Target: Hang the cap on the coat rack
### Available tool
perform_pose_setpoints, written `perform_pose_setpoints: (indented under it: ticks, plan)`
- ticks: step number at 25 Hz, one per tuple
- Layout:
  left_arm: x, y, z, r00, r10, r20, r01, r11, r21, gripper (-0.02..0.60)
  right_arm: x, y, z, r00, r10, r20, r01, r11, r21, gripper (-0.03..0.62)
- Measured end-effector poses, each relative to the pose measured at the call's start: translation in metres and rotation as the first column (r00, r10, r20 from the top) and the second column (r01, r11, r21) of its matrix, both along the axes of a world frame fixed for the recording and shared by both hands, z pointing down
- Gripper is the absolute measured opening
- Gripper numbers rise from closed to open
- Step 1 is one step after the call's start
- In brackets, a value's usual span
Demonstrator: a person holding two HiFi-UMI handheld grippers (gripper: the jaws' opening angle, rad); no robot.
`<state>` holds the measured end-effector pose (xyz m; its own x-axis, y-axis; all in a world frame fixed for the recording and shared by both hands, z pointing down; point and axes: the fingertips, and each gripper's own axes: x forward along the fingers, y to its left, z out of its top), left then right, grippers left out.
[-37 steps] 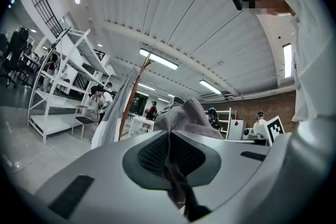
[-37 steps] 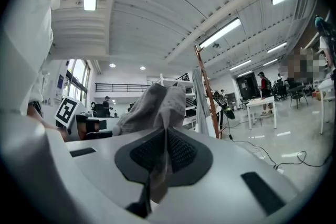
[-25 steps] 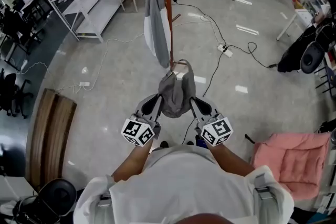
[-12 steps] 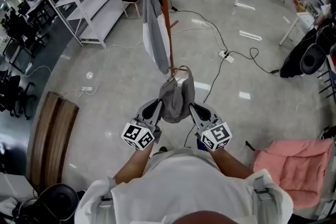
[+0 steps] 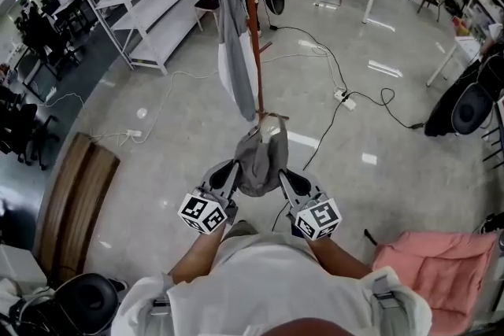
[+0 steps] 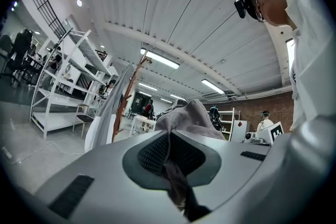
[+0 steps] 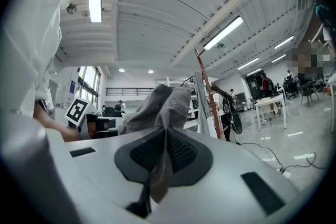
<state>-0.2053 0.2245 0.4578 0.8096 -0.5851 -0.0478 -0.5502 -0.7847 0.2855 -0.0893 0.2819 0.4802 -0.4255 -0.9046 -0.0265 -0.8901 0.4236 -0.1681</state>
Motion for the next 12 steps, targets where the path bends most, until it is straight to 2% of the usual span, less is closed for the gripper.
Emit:
perform_pose_setpoints:
  ticks: [6,12]
  plan:
    - [0.013,-0.006,0.008,1.000,0.005,-0.003,-0.005,1.000,0.000,0.028,0.013,-0.007,0.005,0.995,0.042,0.088,-0.042,0.999,-0.009,0.031]
    - [0.029,-0.035,0.024,1.000,0.018,-0.015,-0.019,0.999,-0.026,0.028,0.029,-0.033,0.022,0.994,0.063,0.087,-0.060,0.998,-0.034,0.031]
